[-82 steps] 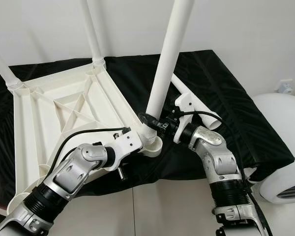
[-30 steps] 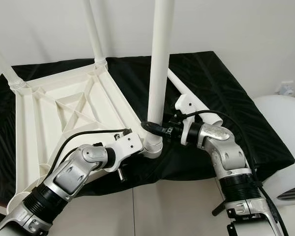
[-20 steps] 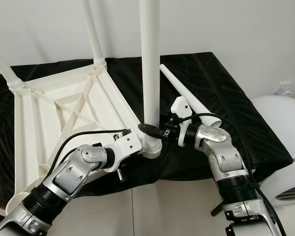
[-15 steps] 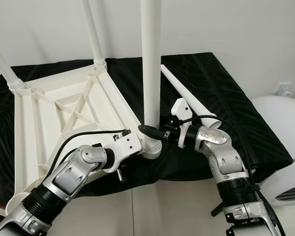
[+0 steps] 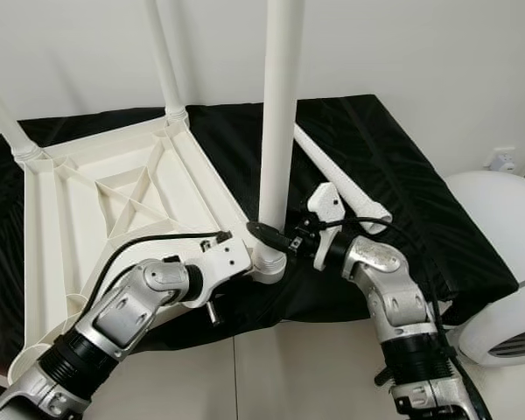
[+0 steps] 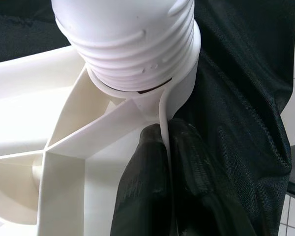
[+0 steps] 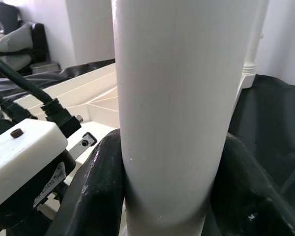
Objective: Building children table
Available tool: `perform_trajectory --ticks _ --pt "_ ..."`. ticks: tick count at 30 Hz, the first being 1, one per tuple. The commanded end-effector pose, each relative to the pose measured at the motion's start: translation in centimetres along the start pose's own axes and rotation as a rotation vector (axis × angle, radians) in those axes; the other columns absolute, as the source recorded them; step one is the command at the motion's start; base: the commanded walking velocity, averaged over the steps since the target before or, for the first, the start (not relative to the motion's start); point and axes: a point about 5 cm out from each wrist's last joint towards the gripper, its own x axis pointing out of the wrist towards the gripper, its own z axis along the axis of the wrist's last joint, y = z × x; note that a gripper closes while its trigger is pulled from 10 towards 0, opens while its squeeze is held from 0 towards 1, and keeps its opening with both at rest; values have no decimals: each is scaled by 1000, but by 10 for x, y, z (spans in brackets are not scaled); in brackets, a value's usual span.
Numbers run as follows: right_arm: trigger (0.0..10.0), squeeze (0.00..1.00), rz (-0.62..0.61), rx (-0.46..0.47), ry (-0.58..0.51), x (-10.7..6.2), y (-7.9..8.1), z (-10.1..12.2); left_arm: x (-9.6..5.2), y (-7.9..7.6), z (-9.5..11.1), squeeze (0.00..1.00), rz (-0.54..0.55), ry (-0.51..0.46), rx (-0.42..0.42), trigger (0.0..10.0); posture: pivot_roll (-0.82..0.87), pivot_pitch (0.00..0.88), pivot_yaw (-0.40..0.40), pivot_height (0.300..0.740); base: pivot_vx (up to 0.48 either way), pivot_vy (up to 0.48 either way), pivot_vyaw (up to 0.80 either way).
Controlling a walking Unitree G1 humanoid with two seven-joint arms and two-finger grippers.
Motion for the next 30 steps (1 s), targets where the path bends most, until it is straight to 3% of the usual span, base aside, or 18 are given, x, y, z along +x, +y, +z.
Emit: perform_trajectory --ticks 1,30 --pt "10000 0 16 107 98 3 14 -31 1 -5 -8 0 13 51 33 10000 -108 112 58 740 0 0 0" --pt "10000 0 -80 121 16 9 30 -21 1 -4 -7 0 20 48 21 10000 -113 127 52 740 0 0 0"
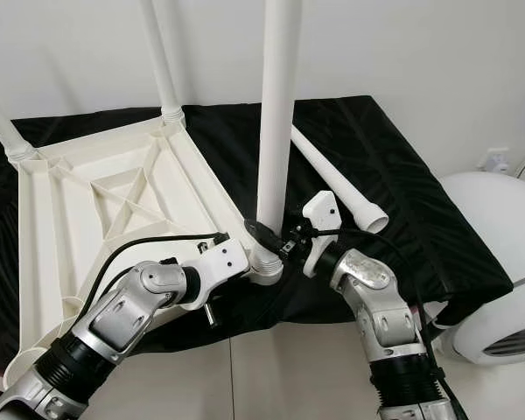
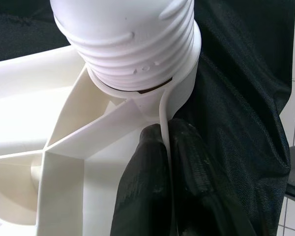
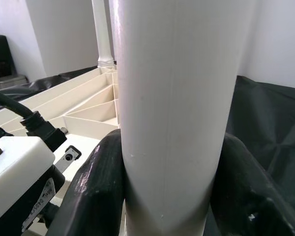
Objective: Building children table
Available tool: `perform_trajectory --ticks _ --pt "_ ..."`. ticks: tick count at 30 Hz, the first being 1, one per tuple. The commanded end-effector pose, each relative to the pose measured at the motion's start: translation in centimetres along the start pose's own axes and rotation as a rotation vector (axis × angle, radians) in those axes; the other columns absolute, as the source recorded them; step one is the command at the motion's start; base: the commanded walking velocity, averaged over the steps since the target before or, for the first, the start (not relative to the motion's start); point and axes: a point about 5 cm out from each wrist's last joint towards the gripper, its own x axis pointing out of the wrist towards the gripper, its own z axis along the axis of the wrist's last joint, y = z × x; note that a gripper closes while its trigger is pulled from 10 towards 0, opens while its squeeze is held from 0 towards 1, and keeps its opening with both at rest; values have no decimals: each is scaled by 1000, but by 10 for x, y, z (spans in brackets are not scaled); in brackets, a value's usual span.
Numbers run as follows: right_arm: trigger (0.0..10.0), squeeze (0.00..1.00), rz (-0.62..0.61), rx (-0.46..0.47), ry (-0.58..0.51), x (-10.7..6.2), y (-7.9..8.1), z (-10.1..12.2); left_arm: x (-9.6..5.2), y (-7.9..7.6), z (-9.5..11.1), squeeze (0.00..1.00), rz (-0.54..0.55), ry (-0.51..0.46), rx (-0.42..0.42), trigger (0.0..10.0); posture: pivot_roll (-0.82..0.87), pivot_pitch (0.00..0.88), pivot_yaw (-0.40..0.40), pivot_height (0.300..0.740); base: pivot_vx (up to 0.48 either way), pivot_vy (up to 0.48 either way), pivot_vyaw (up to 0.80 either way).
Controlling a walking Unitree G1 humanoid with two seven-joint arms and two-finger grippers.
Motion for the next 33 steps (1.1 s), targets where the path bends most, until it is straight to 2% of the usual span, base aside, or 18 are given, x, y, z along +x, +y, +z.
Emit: perform_trajectory --ticks 1,11,28,33 --pt "10000 0 51 92 77 4 16 -22 4 -3 -7 0 16 47 26 10000 -113 127 52 740 0 0 0" --pt "10000 0 25 88 59 4 18 -18 3 -3 -6 0 17 46 27 10000 -113 128 55 740 0 0 0" --pt "10000 0 -10 78 25 2 34 -15 2 2 -4 0 31 46 12 10000 -120 137 60 740 0 0 0" --pt "10000 0 -58 86 1 3 38 -13 2 6 -3 0 41 44 5 10000 -120 137 61 740 0 0 0"
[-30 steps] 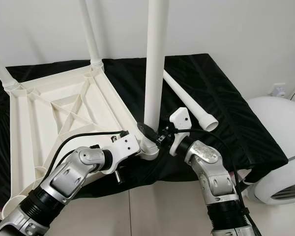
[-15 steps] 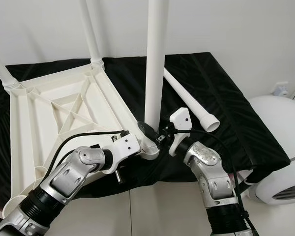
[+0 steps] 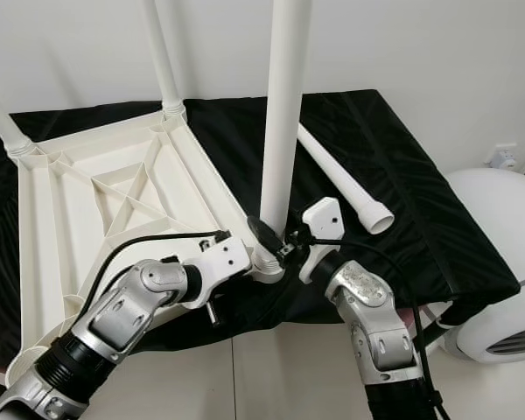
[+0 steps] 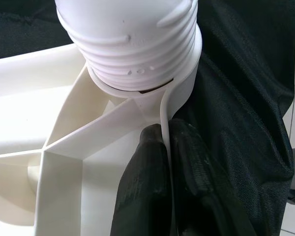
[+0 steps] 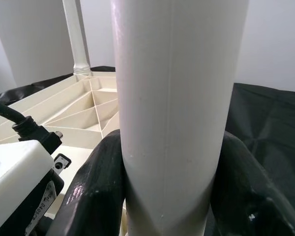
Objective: Building children table
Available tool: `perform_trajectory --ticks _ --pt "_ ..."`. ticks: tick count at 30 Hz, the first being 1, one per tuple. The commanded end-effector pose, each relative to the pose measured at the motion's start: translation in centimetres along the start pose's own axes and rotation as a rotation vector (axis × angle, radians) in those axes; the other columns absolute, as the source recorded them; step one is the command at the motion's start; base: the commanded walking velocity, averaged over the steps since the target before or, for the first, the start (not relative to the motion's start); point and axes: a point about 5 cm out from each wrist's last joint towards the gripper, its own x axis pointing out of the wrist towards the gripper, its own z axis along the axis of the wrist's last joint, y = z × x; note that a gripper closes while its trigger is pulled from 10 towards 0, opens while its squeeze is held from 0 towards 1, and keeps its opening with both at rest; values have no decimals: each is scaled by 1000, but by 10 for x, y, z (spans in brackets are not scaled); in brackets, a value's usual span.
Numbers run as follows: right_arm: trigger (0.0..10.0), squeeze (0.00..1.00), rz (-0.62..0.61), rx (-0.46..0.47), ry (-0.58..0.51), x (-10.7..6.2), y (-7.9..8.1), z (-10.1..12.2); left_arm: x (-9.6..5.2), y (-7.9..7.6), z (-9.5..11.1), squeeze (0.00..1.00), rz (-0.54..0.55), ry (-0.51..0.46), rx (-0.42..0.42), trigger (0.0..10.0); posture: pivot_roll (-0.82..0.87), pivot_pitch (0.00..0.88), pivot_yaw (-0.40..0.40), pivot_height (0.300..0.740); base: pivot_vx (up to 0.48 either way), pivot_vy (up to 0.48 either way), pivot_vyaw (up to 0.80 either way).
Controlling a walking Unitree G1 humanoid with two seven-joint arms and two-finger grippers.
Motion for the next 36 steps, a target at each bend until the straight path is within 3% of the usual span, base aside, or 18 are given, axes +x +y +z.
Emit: perform_trajectory --ticks 1,18,36 --pt "10000 0 74 99 51 6 26 -17 3 5 -8 0 43 62 10 10000 -119 137 61 740 0 0 0" --pt "10000 0 -4 102 4 10 41 -14 2 7 -8 0 50 64 -1 10000 -116 143 59 740 0 0 0" --pt "10000 0 -81 114 38 17 53 -22 1 8 -4 0 60 54 0 10000 -108 146 47 740 0 0 0"
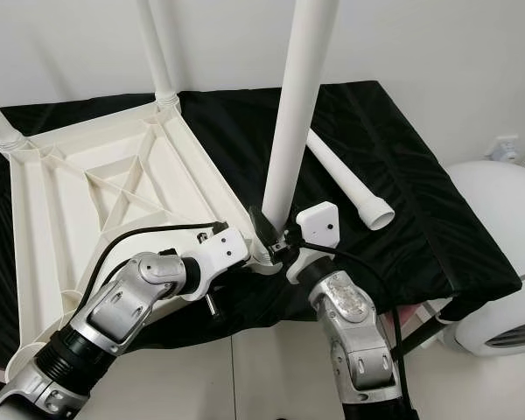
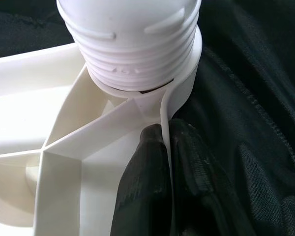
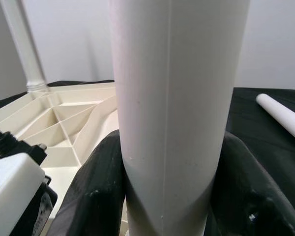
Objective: Building children table
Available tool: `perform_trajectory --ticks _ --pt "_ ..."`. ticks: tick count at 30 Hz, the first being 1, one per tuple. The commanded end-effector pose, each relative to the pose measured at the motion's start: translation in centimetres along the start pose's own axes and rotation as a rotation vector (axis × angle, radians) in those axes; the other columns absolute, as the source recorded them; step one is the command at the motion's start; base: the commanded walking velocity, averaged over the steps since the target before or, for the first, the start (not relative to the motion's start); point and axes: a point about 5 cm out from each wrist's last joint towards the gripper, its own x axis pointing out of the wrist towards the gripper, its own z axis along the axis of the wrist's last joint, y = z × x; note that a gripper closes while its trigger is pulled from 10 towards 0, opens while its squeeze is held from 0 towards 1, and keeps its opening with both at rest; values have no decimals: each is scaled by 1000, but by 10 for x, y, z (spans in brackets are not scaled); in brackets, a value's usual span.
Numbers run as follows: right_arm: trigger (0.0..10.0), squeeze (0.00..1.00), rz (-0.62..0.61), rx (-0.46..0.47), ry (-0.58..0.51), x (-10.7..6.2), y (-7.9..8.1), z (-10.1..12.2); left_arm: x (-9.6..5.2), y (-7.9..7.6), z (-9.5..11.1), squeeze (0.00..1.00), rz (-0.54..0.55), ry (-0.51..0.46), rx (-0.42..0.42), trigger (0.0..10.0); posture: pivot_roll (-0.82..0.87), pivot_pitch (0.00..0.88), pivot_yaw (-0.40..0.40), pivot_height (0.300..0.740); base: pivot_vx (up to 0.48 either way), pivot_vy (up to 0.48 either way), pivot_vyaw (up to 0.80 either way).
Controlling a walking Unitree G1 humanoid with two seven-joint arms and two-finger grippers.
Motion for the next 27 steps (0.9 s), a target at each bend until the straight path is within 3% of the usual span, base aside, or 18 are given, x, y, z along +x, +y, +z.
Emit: perform_trajectory --ticks 1,8,16,27 --pt "10000 0 129 91 127 3 38 -27 4 0 -8 0 36 62 10 10000 -107 145 46 740 0 0 0" --pt "10000 0 95 76 153 8 37 -31 4 0 -8 0 36 61 9 10000 -106 144 43 740 0 0 0" --pt "10000 0 -28 14 213 17 35 -39 4 -2 -7 0 41 57 7 10000 -101 136 30 740 0 0 0" --pt "10000 0 -179 18 275 14 30 -54 3 -1 -7 0 47 58 3 10000 -98 137 28 740 0 0 0"
